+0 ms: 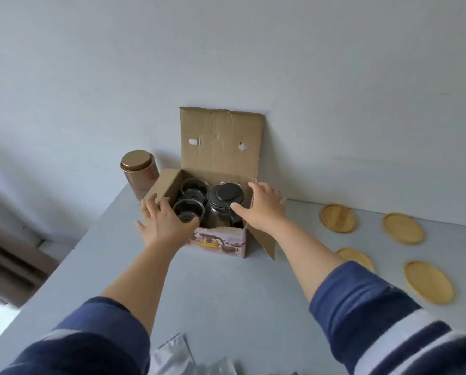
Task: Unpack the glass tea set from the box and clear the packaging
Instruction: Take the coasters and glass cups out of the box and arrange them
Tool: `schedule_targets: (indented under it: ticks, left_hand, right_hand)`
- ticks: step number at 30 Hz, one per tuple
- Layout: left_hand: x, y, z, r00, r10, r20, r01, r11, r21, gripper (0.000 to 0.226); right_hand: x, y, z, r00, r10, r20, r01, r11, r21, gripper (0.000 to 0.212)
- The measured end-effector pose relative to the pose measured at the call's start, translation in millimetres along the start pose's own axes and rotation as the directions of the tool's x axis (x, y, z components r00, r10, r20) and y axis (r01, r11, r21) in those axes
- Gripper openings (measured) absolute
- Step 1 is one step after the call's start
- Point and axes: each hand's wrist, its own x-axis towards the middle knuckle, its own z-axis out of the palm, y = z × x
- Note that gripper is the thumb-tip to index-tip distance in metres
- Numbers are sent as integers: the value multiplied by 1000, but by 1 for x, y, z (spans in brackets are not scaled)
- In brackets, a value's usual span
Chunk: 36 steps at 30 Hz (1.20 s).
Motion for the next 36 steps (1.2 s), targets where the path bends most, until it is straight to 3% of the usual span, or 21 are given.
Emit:
schedule_targets:
  ticks: [3, 9, 13, 18, 24, 29, 36]
  left_hand:
    - [15, -17, 3, 985, -22, 168, 34, 997, -64, 89]
    - [31, -11, 3, 948, -76, 310, 100, 993, -62, 97]
    - [34, -5, 0, 928, -135, 348, 163, 985, -54, 95]
    - [34, -2, 4, 923, -177, 342, 202, 978, -41, 97]
    - [35, 3, 10, 928, -223, 299, 253, 965, -67, 86]
    - [33, -2, 15, 948, -183, 262, 213, 972, -94, 80]
    - [26, -13, 18, 980, -94, 176, 131, 968, -215, 77]
  right_hand:
    - [21, -39, 16, 998, -58, 20, 58, 998, -33, 74]
    - [60, -86, 36, 993, -10, 117, 40, 967, -253, 90]
    - [73, -112, 41, 957, 137, 255, -50, 946, -320, 92]
    - [81, -125, 51, 919, 262, 295, -147, 921, -361, 90]
    - [85, -132, 53, 923, 284, 259, -175, 910, -376, 87]
    - [76, -126, 59, 980, 170, 102, -128, 937, -325, 81]
    - [64, -112, 61, 987, 104, -125, -105, 994, -5, 85]
